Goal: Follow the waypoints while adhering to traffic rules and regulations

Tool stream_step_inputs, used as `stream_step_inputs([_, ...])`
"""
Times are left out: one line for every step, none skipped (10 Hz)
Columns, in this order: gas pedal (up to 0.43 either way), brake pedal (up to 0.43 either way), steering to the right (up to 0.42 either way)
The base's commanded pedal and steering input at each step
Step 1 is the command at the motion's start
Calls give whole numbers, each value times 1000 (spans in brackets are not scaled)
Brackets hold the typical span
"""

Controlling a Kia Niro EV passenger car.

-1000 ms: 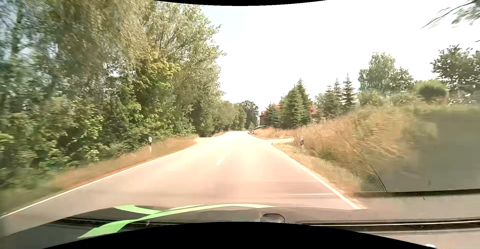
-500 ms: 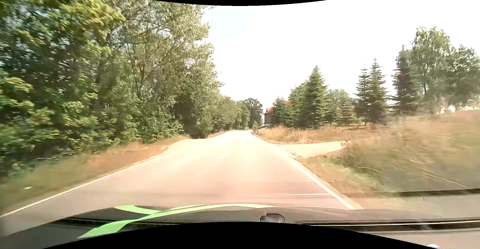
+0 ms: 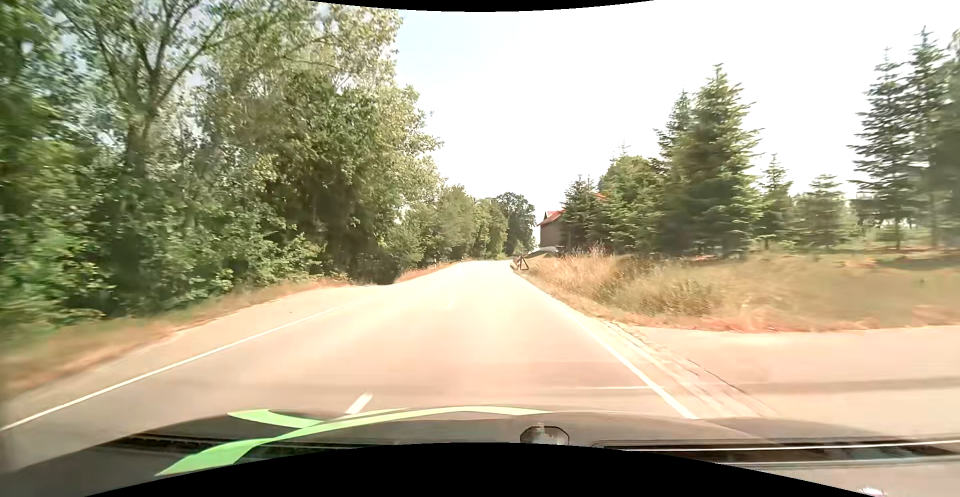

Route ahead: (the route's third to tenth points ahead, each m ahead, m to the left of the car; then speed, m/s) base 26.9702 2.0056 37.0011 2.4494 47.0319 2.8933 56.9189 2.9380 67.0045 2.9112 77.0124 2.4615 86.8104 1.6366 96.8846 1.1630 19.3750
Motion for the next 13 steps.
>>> stream_step_inputs([220,0,-12])
stream_step_inputs([220,0,-12])
stream_step_inputs([220,0,-12])
stream_step_inputs([220,0,-13])
stream_step_inputs([189,0,-12])
stream_step_inputs([189,0,-12])
stream_step_inputs([189,0,-12])
stream_step_inputs([189,0,-12])
stream_step_inputs([189,0,-9])
stream_step_inputs([189,0,-5])
stream_step_inputs([197,0,-3])
stream_step_inputs([197,0,-2])
stream_step_inputs([189,0,-2])
